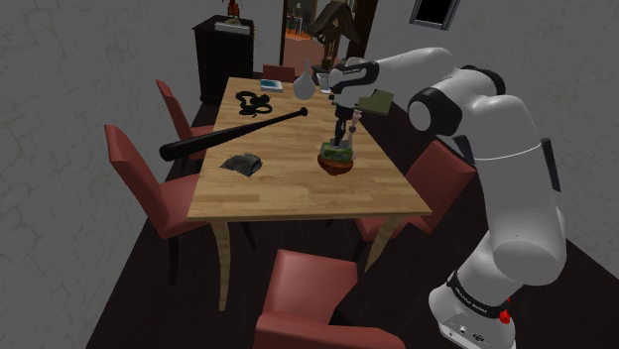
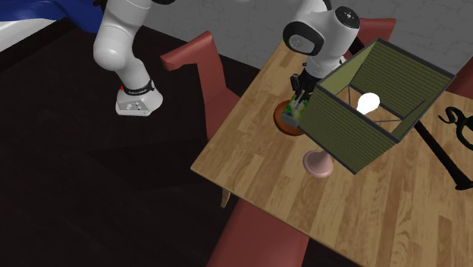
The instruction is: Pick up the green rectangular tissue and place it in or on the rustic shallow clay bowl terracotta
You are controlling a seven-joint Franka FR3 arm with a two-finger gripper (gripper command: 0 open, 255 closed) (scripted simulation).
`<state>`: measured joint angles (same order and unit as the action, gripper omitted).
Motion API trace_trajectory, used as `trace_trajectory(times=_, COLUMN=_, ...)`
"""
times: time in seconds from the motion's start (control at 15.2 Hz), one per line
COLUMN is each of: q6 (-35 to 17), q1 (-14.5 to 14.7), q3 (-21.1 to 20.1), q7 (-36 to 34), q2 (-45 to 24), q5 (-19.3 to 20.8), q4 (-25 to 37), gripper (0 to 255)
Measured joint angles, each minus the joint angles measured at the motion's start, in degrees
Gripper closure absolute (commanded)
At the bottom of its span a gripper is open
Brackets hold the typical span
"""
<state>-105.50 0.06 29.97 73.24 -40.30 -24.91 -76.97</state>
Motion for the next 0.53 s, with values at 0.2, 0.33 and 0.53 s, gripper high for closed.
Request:
trace_trajectory(times=0.2, q6=-0.2, q1=0.0, q3=0.0, q7=0.0, q2=-0.1, q5=-0.1, q4=-0.1, gripper=255)
trace_trajectory(times=0.33, q6=-0.2, q1=0.0, q3=-0.1, q7=0.1, q2=-0.2, q5=-0.1, q4=0.0, gripper=255)
trace_trajectory(times=0.53, q6=-0.2, q1=0.0, q3=-0.1, q7=0.1, q2=-0.2, q5=-0.1, q4=0.0, gripper=0)
